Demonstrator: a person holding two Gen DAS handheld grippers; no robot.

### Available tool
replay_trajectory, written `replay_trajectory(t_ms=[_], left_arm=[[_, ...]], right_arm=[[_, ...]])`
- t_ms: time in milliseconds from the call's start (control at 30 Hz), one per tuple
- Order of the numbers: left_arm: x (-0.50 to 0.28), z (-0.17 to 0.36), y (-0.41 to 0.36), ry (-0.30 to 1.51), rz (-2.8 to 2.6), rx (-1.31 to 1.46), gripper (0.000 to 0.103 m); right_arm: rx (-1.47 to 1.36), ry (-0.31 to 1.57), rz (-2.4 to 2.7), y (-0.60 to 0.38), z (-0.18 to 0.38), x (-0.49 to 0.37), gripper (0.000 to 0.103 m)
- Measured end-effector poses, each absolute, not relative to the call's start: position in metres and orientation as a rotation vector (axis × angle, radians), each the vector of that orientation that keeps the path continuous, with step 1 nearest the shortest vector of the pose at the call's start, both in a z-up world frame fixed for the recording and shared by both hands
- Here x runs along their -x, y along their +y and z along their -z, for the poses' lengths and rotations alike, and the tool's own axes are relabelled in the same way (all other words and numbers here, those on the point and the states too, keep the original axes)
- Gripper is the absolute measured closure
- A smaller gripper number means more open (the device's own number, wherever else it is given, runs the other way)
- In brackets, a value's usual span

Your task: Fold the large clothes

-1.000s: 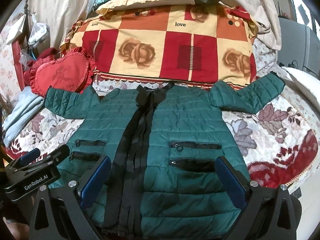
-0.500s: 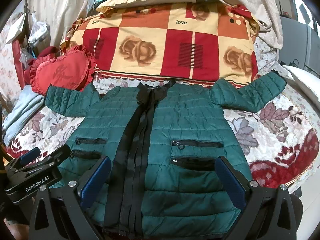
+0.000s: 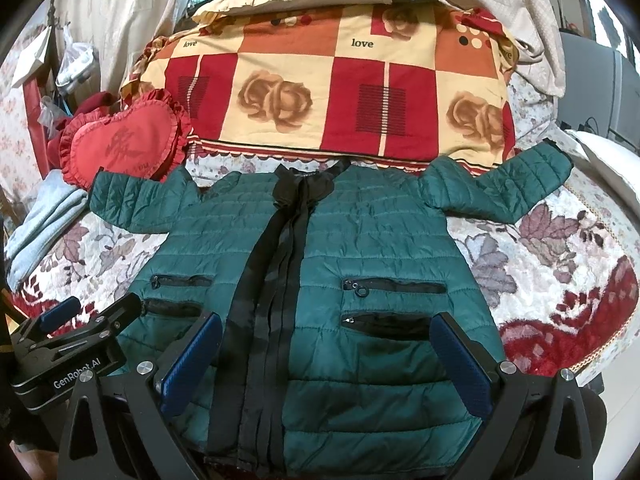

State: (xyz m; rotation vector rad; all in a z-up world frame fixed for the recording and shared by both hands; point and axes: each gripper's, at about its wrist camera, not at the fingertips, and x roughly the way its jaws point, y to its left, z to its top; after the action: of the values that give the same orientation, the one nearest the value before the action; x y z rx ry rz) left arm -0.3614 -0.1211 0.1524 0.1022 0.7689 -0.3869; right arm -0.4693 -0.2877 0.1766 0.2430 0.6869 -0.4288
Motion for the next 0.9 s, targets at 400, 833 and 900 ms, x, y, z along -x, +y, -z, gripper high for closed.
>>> replay_trajectory(t_ms=[400, 833, 900], left_arm=[[0.360, -0.148, -0.115, 0.778, 0.392, -0.107, 0.001], [0.360, -0.147, -0.124, 0.786, 0.400, -0.123, 0.001], [0.361, -0.147, -0.125, 0.785, 0.399, -0.121, 0.001]], right_arm=[[-0.256, 0.682, 0.432, -0.290, -0.177, 0.472, 0.000], [-0.269, 0.707, 0.421, -0.291, -0.175, 0.471, 0.000], [-0.269, 0.708, 0.419, -0.291, -0.175, 0.471, 0.000]])
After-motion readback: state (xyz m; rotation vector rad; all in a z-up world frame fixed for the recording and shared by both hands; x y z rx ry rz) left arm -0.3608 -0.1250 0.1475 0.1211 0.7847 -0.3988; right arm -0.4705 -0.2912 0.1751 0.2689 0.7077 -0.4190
